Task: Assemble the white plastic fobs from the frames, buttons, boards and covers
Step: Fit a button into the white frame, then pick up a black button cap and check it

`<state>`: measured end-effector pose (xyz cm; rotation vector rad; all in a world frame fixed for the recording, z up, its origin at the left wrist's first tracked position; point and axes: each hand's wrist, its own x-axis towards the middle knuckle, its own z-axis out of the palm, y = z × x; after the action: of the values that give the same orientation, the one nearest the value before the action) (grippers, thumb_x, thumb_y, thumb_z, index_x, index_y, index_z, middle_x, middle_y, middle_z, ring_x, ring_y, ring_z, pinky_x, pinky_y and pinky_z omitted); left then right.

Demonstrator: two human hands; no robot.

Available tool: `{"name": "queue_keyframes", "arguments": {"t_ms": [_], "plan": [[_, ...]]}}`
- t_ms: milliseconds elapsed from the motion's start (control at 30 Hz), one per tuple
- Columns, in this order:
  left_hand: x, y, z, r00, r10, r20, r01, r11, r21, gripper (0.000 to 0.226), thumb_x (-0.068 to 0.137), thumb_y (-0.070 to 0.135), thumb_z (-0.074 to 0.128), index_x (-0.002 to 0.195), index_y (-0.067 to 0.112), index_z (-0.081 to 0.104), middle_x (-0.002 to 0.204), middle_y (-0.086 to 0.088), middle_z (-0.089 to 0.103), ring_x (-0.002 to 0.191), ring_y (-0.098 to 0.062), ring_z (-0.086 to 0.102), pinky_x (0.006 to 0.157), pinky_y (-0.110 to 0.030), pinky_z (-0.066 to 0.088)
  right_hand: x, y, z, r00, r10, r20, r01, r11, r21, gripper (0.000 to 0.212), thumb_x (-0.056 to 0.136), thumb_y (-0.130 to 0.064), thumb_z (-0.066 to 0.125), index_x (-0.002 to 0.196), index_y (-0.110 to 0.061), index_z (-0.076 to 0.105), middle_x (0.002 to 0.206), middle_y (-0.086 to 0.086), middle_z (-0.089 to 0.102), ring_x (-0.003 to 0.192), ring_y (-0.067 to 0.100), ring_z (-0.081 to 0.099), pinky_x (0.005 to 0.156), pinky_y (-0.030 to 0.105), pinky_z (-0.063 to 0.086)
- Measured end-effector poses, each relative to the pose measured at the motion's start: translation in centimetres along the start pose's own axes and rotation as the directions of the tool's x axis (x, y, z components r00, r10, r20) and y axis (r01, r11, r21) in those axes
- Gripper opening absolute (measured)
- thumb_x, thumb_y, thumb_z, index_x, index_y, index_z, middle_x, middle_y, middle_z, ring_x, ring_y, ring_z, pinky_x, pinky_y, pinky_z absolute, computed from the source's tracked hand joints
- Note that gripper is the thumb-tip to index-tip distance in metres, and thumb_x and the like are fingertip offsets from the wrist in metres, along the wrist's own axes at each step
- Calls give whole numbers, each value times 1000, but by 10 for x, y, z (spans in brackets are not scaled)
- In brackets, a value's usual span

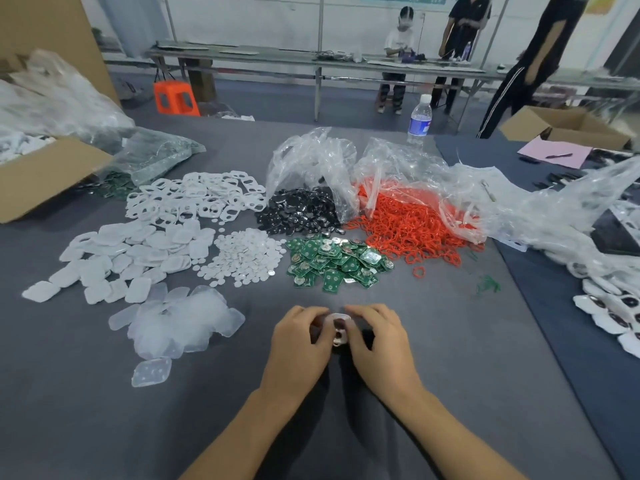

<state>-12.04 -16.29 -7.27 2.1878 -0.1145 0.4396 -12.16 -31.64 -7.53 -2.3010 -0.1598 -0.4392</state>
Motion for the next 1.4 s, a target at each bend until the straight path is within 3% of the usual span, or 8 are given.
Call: {"name": "queue_keyframes", "arguments": {"t_ms": [167,300,533,767,1067,1200,1300,1400], "plan": [[35,5,-5,998,-18,-67,15,999,-46,12,94,12,69,103,18,74,92,9,68,81,-3,62,77,-7,44,43,-19,12,999,-9,-42,11,999,34,19,95,-15,64,111,-21,73,104,-12,66,101,6,56,88,7,35],[93,8,-2,996,-26,-82,26,1000,-8,14,98,10,62,108,12,73,98,-2,71,89,-17,63,83,-27,48,106,-38,26,999,-15,43,17,999,-37,23,94,-13,57,108,-22,74,103,-3,69,97,16,57,85,28,43],[197,-13,7,997,-64,-33,69,984,162,20,94,0,50,100,1,69,98,-13,66,93,-29,60,84,-45,47,212,-51,57,974,110,200,-45,952,-303,19,88,-6,49,77,-18,57,83,5,61,80,28,58,59,34,36],[242,-51,29,984,-77,158,-1,896,444,21,97,5,52,107,11,70,111,-11,62,104,-28,57,83,-36,49,257,-38,93,907,263,330,-73,868,-492,25,94,-3,50,112,-10,66,114,10,64,106,29,61,87,39,52],[254,-60,38,996,75,58,-90,938,335,14,99,10,56,96,11,69,98,-6,64,96,-24,54,80,-34,43,263,-30,90,972,176,158,-100,912,-398,16,91,-7,47,100,-15,57,96,5,60,86,26,58,65,36,39],[245,-34,22,999,-39,-9,38,993,-115,20,98,7,62,112,17,74,94,8,73,83,-4,68,75,-19,52,250,-35,70,965,254,64,-259,961,97,25,95,-9,48,102,-20,70,85,2,70,75,20,65,63,36,54],[225,-21,4,988,-140,59,151,889,-431,19,95,10,70,110,20,75,91,4,78,84,-10,75,79,-36,63,224,-43,41,940,321,116,-337,814,474,24,94,-3,60,107,-18,74,81,3,76,76,15,73,68,29,61],[197,-7,-16,980,-148,135,200,750,-631,22,89,11,78,108,22,78,98,0,80,95,-15,76,86,-32,60,186,-52,13,936,294,191,-333,577,746,27,92,7,63,108,-12,73,87,9,77,84,18,76,74,21,58]]}}
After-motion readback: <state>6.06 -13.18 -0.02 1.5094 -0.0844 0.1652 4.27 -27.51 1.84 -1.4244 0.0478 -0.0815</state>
